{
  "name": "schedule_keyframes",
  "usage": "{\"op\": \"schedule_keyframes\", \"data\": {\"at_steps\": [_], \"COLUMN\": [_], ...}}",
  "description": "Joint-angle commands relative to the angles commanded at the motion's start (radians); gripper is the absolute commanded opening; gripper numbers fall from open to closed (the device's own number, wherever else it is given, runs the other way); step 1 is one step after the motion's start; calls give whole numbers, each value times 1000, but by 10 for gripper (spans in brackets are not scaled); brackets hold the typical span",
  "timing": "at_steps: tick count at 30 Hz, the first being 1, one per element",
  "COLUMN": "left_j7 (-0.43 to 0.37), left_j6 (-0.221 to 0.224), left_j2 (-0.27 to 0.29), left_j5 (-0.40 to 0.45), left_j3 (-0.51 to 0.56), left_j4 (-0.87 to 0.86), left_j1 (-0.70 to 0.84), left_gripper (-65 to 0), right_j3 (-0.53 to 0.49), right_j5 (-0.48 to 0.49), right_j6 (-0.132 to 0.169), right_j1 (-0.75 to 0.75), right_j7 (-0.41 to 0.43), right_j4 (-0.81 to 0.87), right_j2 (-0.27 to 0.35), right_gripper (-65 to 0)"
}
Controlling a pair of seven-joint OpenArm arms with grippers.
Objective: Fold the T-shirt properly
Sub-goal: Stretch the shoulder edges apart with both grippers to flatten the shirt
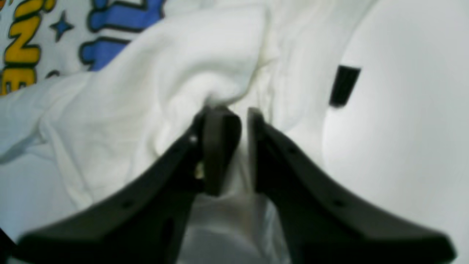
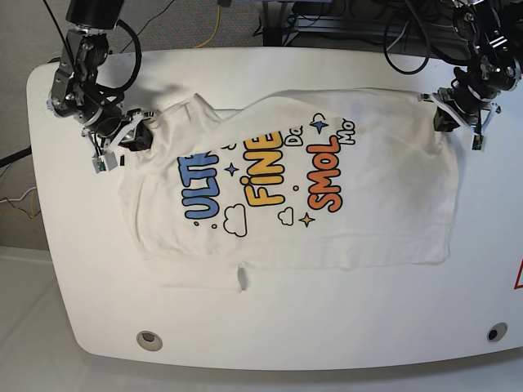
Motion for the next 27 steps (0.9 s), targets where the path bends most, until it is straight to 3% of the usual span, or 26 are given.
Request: {"op": "schedule_keyframes", "data": {"at_steps": [5,9,15,21,27], "left_j7": [7,23,41,60,65], "left_j6": [1,-4,-6,-6,-10], "left_j2": [2,1,0,-2,-2], "left_j5": [1,2,5,8,7], "left_j3": [-6,-6,3,-2,-17], "left_j4": [-4,-14,-37,-63,-53], "left_j1": [-7,-22,-46,-64,-57], "left_gripper": [-573,-593,-624,-649,-606], "right_j3": [7,27,56,129,158], "right_j5": [-4,-28,-53,-127,-124], "right_j6": [3,21,18,24,45], "right_j1": [-16,3,13,58,93], "right_j7": [8,-15,-27,-14,-27], "right_j4": [15,31,24,14,-6], "right_j2": [22,36,38,36,32], "right_gripper": [-447,-539,-650,-650,-612]}}
